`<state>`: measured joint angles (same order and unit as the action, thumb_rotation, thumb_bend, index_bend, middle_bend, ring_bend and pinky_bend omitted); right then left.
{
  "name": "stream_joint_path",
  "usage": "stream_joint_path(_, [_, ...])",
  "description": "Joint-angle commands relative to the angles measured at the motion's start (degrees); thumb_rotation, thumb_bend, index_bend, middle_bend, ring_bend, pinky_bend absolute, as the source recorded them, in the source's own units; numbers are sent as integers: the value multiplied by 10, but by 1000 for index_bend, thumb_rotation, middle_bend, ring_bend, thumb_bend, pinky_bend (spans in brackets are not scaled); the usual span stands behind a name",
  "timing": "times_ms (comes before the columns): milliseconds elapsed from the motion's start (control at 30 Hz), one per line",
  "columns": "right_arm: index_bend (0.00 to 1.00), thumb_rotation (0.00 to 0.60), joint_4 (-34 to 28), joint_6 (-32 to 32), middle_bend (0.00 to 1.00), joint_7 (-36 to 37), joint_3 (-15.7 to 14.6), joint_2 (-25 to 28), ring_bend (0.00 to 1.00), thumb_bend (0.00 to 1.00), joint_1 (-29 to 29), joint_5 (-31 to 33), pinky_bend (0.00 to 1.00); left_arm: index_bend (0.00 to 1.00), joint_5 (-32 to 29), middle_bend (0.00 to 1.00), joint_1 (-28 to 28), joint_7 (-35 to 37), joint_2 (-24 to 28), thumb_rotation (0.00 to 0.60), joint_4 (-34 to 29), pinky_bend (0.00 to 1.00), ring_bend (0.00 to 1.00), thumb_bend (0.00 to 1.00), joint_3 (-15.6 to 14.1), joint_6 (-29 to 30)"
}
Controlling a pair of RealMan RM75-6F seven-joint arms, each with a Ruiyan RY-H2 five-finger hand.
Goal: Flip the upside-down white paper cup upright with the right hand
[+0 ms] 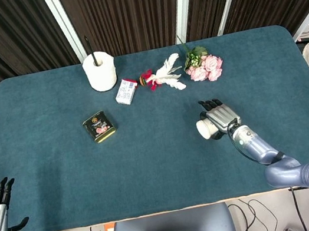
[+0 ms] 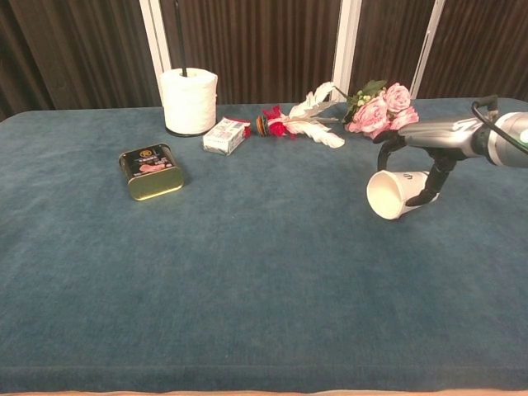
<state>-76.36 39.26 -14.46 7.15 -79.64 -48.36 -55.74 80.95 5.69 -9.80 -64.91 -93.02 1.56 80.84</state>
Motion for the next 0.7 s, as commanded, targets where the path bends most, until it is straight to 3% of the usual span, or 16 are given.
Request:
stream_joint_path(33, [386,600,2,-1,8,-2,1,-2,5,250,-2,3,74,0,0,1,0,0,0,599,0,1,1,3,0,0])
stream_joint_path(433, [371,600,12,0,8,-9,-3,-11,5,260,-6,13,74,0,-1,1,1,0,2,599,-2,1,2,4,1,-1])
stream_joint_path(700, [473,600,14,1,8,-1,0,-14,5,269,-6,12,74,0,1,1,0,1,1,599,-1,1,2,4,1,2])
